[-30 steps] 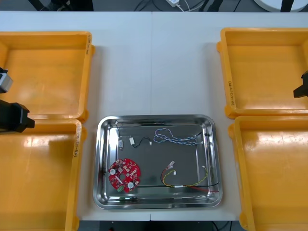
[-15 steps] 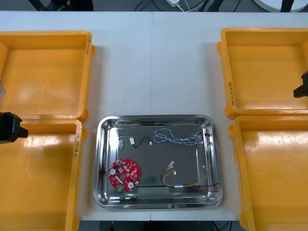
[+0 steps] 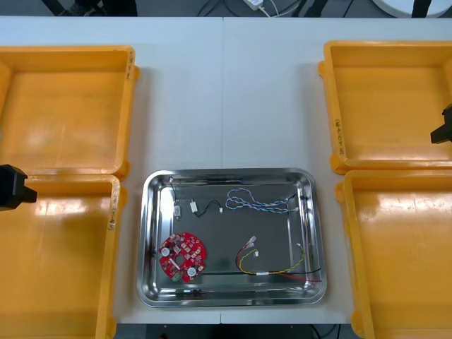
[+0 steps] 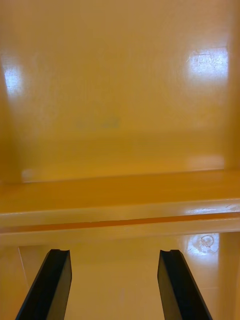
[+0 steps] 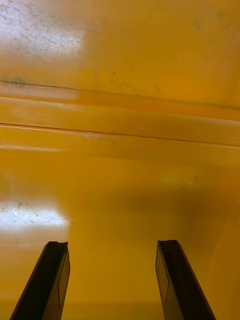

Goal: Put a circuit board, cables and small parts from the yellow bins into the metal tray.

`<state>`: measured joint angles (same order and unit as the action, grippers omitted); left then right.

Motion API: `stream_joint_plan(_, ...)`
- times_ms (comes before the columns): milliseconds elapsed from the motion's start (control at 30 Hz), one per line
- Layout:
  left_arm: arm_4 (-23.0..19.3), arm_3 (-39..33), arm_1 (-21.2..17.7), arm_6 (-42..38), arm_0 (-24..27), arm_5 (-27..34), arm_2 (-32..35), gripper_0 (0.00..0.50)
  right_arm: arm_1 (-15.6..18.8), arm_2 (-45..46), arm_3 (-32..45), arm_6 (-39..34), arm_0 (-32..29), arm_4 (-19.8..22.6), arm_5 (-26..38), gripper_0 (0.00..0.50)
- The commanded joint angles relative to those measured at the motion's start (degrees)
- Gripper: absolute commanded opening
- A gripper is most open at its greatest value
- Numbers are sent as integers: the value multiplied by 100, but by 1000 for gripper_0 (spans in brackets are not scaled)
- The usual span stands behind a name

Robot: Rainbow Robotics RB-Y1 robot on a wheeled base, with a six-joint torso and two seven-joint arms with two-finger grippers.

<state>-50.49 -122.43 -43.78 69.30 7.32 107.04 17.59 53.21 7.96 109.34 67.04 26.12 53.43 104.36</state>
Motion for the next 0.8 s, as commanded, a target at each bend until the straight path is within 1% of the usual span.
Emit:
stream_joint_plan(33,-49,-202,-280,-5,-99,54,166,500,269,189,149,213,-19,-43,5,500)
stream_joint_plan(800,-49,-202,-280,-5,-99,54,166,500,269,189,149,213,-19,-43,5,500)
